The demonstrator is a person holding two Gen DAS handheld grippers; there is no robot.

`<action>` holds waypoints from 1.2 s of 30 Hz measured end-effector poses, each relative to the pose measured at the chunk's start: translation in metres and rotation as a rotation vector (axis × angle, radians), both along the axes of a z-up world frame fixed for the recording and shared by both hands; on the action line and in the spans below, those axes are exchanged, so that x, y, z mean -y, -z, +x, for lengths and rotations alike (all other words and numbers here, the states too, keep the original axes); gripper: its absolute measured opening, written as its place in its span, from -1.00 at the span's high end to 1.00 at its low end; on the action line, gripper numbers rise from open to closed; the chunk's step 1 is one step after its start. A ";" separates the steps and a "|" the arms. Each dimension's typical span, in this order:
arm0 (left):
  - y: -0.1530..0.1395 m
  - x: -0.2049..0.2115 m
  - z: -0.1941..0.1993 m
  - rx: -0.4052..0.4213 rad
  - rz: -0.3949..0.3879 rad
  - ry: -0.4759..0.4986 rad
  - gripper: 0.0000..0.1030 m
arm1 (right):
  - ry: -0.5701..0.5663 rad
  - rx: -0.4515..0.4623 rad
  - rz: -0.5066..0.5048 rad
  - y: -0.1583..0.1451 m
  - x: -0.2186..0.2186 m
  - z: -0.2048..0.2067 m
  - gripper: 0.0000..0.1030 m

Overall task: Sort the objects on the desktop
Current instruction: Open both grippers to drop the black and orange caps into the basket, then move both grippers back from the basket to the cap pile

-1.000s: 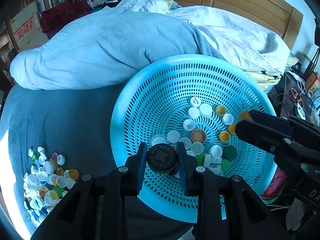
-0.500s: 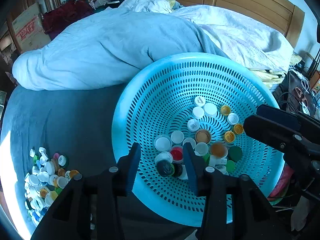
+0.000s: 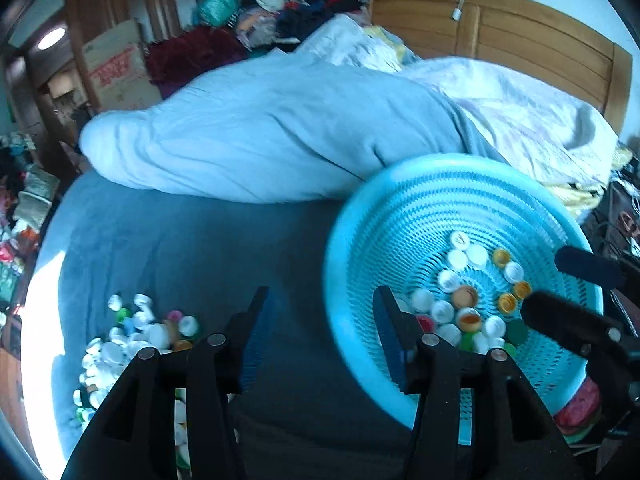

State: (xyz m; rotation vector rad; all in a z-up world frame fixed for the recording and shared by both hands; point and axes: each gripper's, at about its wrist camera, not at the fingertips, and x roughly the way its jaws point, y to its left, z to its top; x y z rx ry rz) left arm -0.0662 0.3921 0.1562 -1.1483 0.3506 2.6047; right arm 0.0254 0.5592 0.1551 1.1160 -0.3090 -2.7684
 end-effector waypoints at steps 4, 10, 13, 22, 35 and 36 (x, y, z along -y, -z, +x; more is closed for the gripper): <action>-0.015 0.031 0.007 -0.076 0.006 -0.065 0.06 | -0.040 -0.014 0.027 -0.003 0.026 0.001 -0.51; -0.030 0.069 0.016 -0.153 0.004 -0.142 -0.10 | -0.095 -0.022 0.057 -0.006 0.060 0.000 -0.57; -0.031 0.083 0.015 -0.154 0.017 -0.166 -0.10 | -0.116 -0.023 0.069 -0.007 0.073 -0.001 -0.58; -0.022 0.124 0.013 -0.136 0.059 -0.230 -0.10 | -0.184 -0.015 0.114 -0.007 0.118 -0.003 -0.65; 0.052 0.250 0.018 0.000 0.067 -0.435 -0.22 | -0.309 0.066 0.161 0.023 0.183 -0.007 -0.72; 0.062 0.266 0.019 0.020 0.070 -0.465 -0.22 | -0.318 0.076 0.160 0.027 0.187 -0.008 -0.71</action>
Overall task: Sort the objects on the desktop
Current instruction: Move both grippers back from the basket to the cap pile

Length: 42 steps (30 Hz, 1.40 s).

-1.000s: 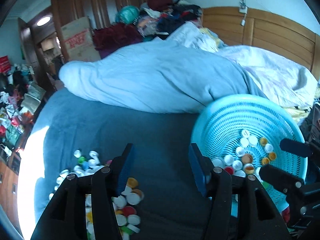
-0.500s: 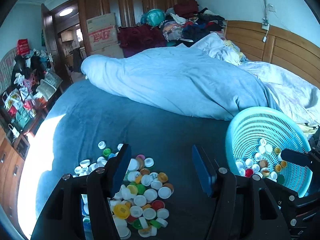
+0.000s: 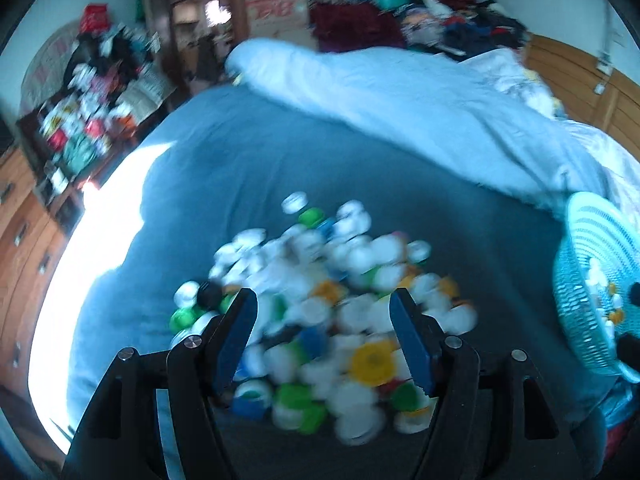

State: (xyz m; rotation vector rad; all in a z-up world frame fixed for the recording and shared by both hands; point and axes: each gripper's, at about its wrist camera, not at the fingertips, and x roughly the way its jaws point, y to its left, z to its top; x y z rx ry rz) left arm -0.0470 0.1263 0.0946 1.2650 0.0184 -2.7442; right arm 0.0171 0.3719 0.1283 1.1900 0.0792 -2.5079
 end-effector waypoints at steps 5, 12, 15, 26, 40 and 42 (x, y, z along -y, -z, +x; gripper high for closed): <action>0.041 0.079 0.018 0.052 -0.009 -0.148 -0.22 | -0.021 0.035 0.010 0.014 0.013 -0.005 -0.71; 0.088 0.154 0.045 0.095 0.079 -0.222 -0.22 | -0.032 0.098 0.005 0.039 0.026 -0.011 -0.72; 0.095 0.160 0.044 0.086 0.113 -0.191 -0.22 | -0.040 0.126 0.009 0.050 0.031 -0.015 -0.72; 0.112 0.152 0.013 0.113 0.138 -0.144 -0.22 | -0.041 0.163 0.028 0.066 0.039 -0.027 -0.72; 0.114 0.170 0.021 0.059 0.146 -0.185 0.32 | -0.068 0.106 0.000 0.061 0.058 -0.048 -0.34; 0.114 0.175 0.026 0.037 0.154 -0.202 0.32 | -0.064 0.105 -0.019 0.058 0.059 -0.066 -0.32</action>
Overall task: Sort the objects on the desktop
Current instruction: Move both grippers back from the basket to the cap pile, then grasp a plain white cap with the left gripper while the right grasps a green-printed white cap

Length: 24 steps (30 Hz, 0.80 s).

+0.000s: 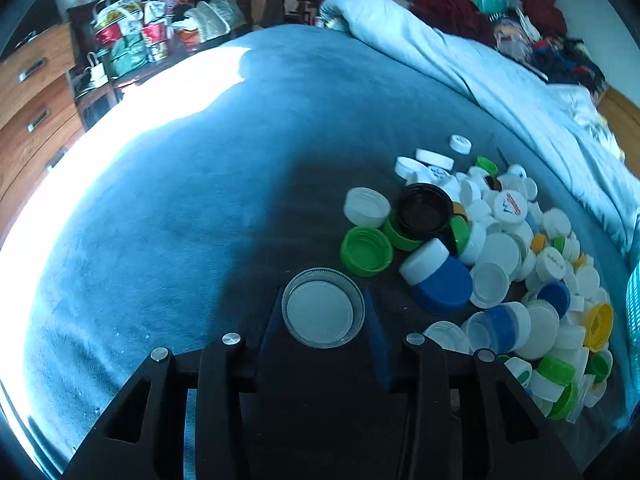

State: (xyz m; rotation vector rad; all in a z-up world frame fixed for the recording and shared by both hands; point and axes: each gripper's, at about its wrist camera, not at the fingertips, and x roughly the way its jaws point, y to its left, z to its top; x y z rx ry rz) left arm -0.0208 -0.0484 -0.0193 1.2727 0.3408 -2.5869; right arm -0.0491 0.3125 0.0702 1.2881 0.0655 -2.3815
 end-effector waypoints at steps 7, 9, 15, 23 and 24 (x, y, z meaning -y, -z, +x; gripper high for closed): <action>0.002 0.004 0.002 -0.026 0.018 -0.019 0.32 | -0.072 -0.006 -0.008 0.004 0.056 -0.111 -0.26; 0.003 0.005 0.002 -0.031 0.027 -0.021 0.32 | -0.127 -0.001 0.019 0.016 0.090 -0.143 -0.26; 0.004 0.007 0.002 -0.043 0.037 -0.010 0.32 | -0.249 0.050 0.107 0.072 0.190 -0.226 -0.24; 0.005 0.008 0.002 -0.053 0.048 -0.003 0.32 | -0.235 0.067 0.199 0.105 0.229 -0.254 0.38; 0.004 0.008 0.003 -0.056 0.047 -0.008 0.32 | -0.230 0.045 0.180 0.095 0.226 -0.246 0.38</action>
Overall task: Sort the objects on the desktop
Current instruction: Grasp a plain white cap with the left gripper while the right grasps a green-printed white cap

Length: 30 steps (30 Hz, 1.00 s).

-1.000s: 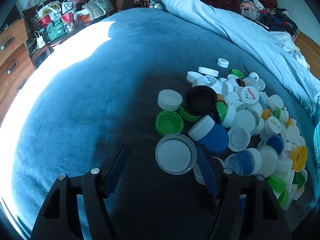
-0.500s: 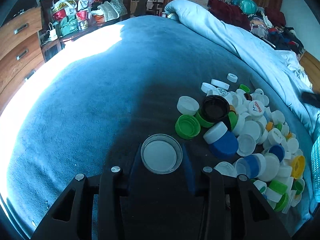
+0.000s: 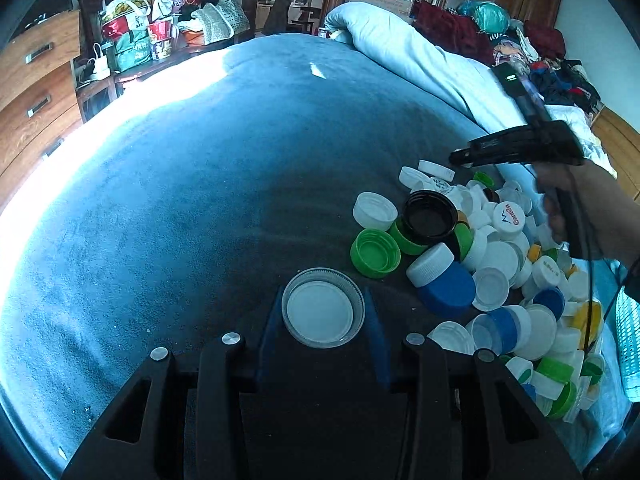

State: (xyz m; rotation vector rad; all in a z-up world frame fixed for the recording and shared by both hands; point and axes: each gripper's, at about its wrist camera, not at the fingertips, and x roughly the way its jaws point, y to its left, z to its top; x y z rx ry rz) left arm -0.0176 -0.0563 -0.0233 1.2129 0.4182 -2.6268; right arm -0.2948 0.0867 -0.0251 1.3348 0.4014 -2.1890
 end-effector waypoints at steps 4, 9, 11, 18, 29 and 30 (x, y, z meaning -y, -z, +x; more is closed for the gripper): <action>-0.007 0.006 0.007 -0.013 -0.004 -0.035 0.33 | -0.012 -0.085 -0.115 -0.059 -0.028 0.070 0.38; -0.038 0.002 0.026 -0.066 -0.034 -0.067 0.33 | 0.021 -0.128 -0.240 -0.109 -0.075 0.180 0.37; -0.051 -0.004 0.034 -0.080 -0.049 -0.064 0.33 | 0.036 -0.124 -0.268 -0.115 -0.086 0.209 0.37; -0.096 -0.025 0.050 -0.127 -0.117 -0.046 0.33 | 0.040 -0.221 -0.271 -0.133 -0.111 0.279 0.37; -0.110 -0.034 0.056 -0.147 -0.108 -0.050 0.32 | 0.106 -0.446 -0.289 -0.213 -0.158 0.244 0.37; -0.110 -0.035 0.056 -0.149 -0.110 -0.045 0.32 | 0.108 -0.459 -0.292 -0.221 -0.160 0.243 0.37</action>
